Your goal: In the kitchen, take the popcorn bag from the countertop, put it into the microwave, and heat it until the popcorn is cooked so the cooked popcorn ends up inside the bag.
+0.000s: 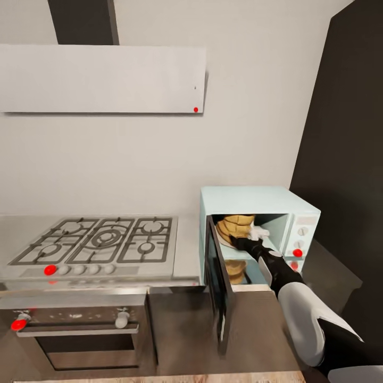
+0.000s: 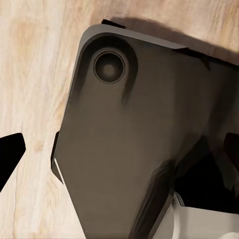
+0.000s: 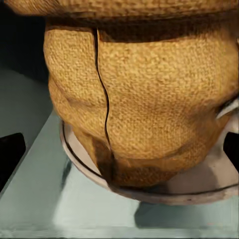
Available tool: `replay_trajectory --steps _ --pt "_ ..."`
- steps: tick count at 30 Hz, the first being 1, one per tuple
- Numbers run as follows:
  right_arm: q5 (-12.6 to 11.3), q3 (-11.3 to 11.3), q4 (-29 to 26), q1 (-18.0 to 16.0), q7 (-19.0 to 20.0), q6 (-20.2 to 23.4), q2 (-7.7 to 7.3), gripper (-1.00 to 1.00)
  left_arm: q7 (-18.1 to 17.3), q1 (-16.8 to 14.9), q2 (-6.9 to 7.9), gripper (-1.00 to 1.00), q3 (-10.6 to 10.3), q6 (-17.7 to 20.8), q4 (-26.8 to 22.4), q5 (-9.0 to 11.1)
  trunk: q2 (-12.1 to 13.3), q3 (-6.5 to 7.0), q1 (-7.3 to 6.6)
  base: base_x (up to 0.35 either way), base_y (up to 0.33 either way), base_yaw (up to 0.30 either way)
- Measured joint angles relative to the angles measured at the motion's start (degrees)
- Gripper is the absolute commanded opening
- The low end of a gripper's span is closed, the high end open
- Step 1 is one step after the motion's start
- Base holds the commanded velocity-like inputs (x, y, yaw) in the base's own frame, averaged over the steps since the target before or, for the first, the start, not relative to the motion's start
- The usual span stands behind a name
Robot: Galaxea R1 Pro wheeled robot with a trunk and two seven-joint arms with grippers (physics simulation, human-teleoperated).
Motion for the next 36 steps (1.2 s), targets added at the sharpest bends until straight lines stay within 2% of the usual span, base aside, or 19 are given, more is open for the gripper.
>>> replay_trajectory --steps 20,22,23,25,26,27,28,30,32,34,36 --pt "0.37 0.13 -2.29 -0.04 0.19 0.56 -0.82 1.00 0.00 0.00 -0.02 1.00 -0.29 -0.01 0.00 -0.10 0.00 0.00 0.00 -0.344 0.000 0.000" --pt "0.42 0.13 -3.32 -0.03 1.19 2.09 -2.54 1.00 0.00 0.01 -0.01 1.00 -0.28 -0.02 0.00 -0.15 0.00 0.00 0.00 -0.345 0.000 0.000" --pt "0.36 0.14 -4.38 -0.02 2.93 5.04 -3.63 1.00 0.00 0.01 -0.02 1.00 -0.28 -0.04 0.00 -0.15 0.00 0.00 0.00 -0.345 0.000 0.000" --pt "0.25 -0.09 -9.43 -0.02 10.51 15.62 -6.08 1.00 0.00 0.01 -0.01 1.00 -0.28 0.03 0.00 -0.25 -0.01 0.00 0.00 -0.345 0.000 0.000" --pt "0.28 -0.14 -11.09 -0.02 13.98 18.96 -7.66 1.00 0.00 0.01 -0.02 1.00 -0.28 0.03 0.00 -0.34 0.00 0.00 0.00 -0.345 0.000 0.000" --pt "0.37 -0.15 -11.91 0.02 15.71 20.54 -8.74 1.00 0.00 0.01 -0.02 1.00 -0.28 0.04 0.00 -0.40 0.00 0.00 0.00 -0.345 0.000 0.000" --pt "0.78 -0.16 -12.34 0.02 16.35 21.14 -9.34 1.00 0.00 0.00 -0.02 1.00 -0.27 0.01 0.00 -0.43 0.00 0.00 0.00 -0.345 0.000 0.000" --pt "4.17 -0.10 -12.70 0.01 17.14 21.58 -10.78 1.00 0.00 0.00 -0.03 1.00 -0.28 0.01 0.00 -0.49 0.00 0.00 0.00 -0.345 0.000 0.000" --pt "8.73 -0.15 -12.80 0.03 20.51 21.72 -11.32 1.00 0.00 0.00 -0.07 1.00 -0.27 0.03 0.00 -0.53 0.00 0.00 0.00 -0.345 0.000 0.000" --pt "11.68 -0.19 -12.79 0.15 24.67 21.65 -11.60 1.00 0.00 0.00 -0.05 1.00 -0.24 -0.01 0.00 -0.54 0.00 0.00 0.00 -0.345 0.000 0.000" --pt "14.36 -0.17 -12.52 1.58 26.64 21.28 -11.82 1.00 0.00 0.00 -0.04 1.00 -0.25 -0.02 0.00 -0.46 0.00 0.00 0.00 -0.298 0.000 0.000"
